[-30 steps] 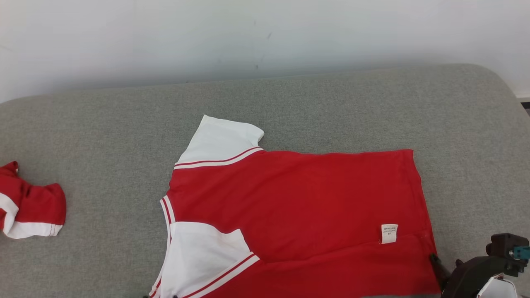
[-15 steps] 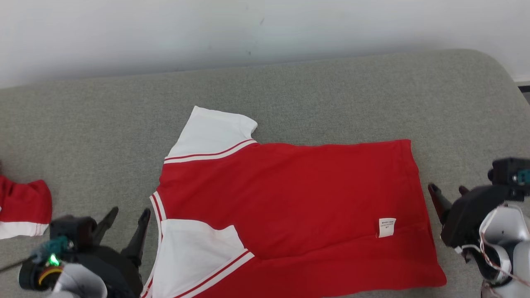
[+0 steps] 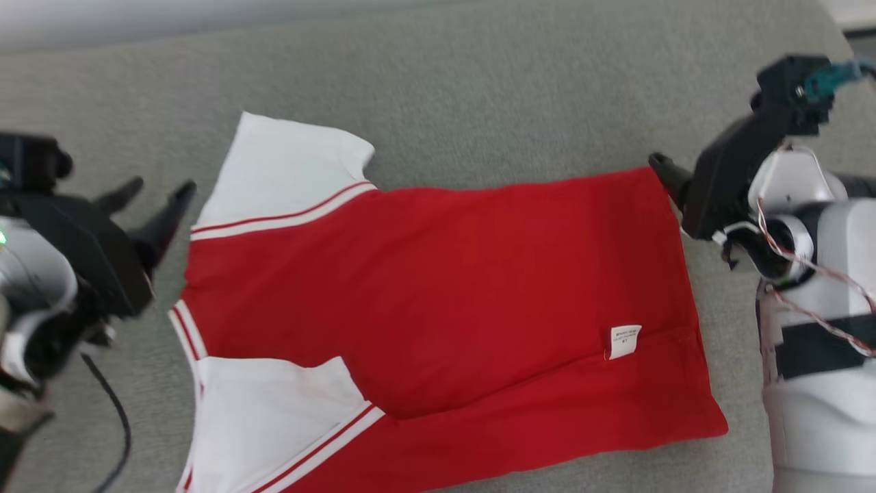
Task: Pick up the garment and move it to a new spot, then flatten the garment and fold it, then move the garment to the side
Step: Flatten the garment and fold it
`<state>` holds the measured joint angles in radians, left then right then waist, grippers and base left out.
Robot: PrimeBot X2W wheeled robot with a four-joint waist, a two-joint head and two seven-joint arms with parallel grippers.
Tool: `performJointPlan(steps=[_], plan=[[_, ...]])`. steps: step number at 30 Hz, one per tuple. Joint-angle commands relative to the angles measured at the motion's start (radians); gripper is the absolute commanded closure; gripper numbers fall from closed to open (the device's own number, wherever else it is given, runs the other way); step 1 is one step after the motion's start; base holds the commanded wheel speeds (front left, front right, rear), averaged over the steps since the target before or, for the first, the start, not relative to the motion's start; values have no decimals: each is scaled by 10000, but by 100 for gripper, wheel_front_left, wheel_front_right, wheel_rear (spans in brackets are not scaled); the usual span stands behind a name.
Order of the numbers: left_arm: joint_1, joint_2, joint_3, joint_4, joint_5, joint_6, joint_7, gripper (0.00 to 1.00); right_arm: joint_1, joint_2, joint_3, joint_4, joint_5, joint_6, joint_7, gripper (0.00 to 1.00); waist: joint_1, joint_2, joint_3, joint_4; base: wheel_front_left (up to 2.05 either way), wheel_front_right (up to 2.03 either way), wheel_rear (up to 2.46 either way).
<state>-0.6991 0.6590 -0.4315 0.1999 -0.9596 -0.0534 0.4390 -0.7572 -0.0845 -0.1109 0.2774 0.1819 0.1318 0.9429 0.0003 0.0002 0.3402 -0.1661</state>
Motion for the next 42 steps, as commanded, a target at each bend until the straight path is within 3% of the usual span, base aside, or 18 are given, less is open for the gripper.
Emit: performJointPlan(steps=[1,8,12,17,23,31,32,33,34,42], plan=[[-407,136,119,122,-162,-44,256,0,-363,64,125,233,-37,-23,59,0,-3,-2,1194,-782,0,0,0],[-1332,1003,29,243,-327,-438,1433,0,-1331,217,516,987,80,-23,-244,0,-3,-2,1950,-1363,0,0,0],[-1643,1250,-105,216,-28,-576,1420,0,-1420,259,663,1280,229,-23,-637,0,-3,-2,2148,-1553,0,0,0],[-1867,1220,-364,532,349,-598,1265,0,-1303,276,758,1537,378,-23,-952,0,-3,-2,2176,-1763,0,0,0],[-2046,1308,-398,1108,855,-216,1046,0,-1311,211,859,1645,426,-23,-1053,0,-3,-2,2141,-1957,0,0,0],[-1954,1055,-579,1370,494,-45,1751,0,-1466,125,1082,1611,488,-23,-1089,0,-3,-2,2014,-2022,0,0,0],[-1931,1063,-603,1355,475,-36,1816,14,-1499,129,1129,1613,490,-23,-1098,0,-3,-2,1995,-2021,0,0,0],[-1906,1070,-608,1329,456,-26,1840,95,-1537,136,1175,1612,514,-23,-1113,0,-3,-2,1980,-2021,0,0,0],[-1841,1057,-629,1325,375,-49,1931,100,-1595,145,1245,1608,541,-23,-1133,0,-3,-2,1964,-2017,0,0,0],[-1720,1069,-607,1144,347,83,1830,100,-2090,56,1838,2182,740,-23,-1531,0,-3,-2,1999,-1903,0,0,0]])
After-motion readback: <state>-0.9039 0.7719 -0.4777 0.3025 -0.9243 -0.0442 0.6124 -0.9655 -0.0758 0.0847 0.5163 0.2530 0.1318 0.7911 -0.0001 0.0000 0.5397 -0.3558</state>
